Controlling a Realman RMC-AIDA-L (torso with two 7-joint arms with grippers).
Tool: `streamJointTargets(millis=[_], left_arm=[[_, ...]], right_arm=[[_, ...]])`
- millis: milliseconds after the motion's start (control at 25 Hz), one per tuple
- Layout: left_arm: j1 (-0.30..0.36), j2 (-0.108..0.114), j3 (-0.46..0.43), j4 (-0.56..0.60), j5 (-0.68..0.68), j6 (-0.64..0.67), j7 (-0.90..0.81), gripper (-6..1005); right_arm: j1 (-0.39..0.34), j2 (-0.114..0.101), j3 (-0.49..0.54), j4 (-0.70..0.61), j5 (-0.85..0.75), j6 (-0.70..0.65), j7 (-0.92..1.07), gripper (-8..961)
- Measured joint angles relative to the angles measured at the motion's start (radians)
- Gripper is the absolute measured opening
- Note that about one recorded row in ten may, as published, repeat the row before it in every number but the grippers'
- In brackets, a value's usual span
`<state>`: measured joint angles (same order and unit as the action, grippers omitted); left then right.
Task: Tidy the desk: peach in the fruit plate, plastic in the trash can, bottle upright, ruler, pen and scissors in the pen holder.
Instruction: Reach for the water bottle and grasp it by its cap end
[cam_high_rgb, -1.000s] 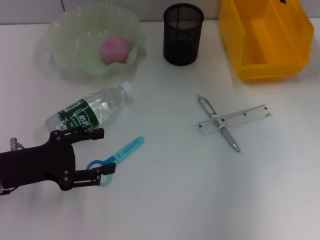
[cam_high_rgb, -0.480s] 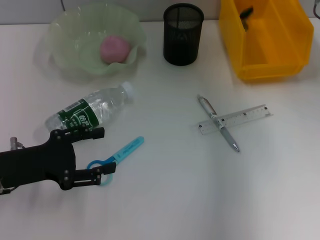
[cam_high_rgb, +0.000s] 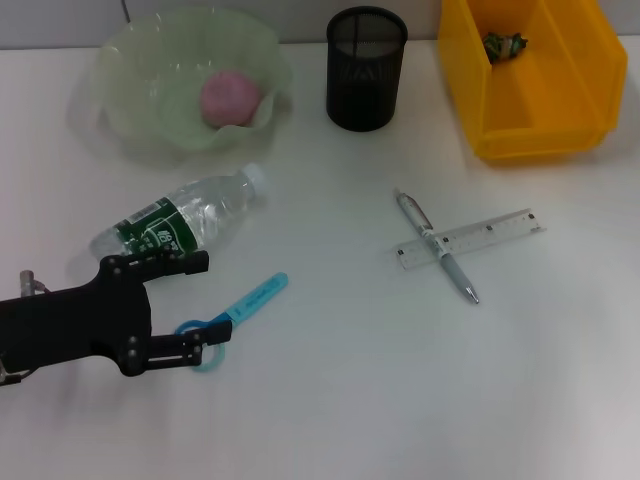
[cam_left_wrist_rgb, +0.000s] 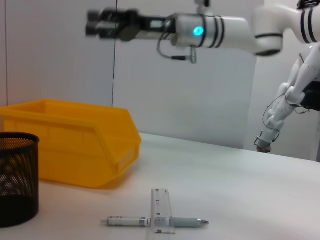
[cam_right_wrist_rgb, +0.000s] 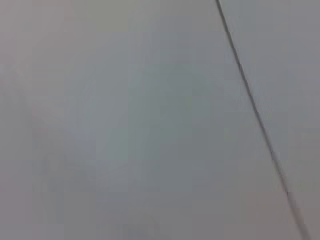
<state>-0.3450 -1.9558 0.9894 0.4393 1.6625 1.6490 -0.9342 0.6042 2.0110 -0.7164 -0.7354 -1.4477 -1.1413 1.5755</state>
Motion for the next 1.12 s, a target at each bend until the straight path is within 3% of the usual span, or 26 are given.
streamJointTargets(millis=[120, 320, 720, 920, 1120], left_arm=[[-0.005, 0.0, -0.015, 0.003, -0.001, 0.0, 0.0, 828], [-0.02, 0.0, -0.042, 0.01, 0.0, -0.002, -0.006, 829], [-0.079, 0.014, -0.051, 0.013, 0.012, -0.038, -0.096, 828], [-0.103, 0.015, -0.05, 0.024, 0.032, -0.057, -0.134, 828], [-0.114, 0.015, -0.049, 0.048, 0.049, -0.071, -0.175, 829]], right_arm=[[-0.027, -0.029, 0.001, 0.097, 0.118, -0.202, -0.106, 759], [-0.042, -0.057, -0.027, 0.177, 0.032, -0.434, -0.207, 759], [-0.071, 0.0, -0.041, 0.184, -0.41, -0.508, -0.358, 758], [-0.1, 0.023, -0.041, 0.199, -0.483, -0.486, -0.435, 758], [-0.116, 0.028, -0.046, 0.236, -0.489, -0.438, -0.472, 759]])
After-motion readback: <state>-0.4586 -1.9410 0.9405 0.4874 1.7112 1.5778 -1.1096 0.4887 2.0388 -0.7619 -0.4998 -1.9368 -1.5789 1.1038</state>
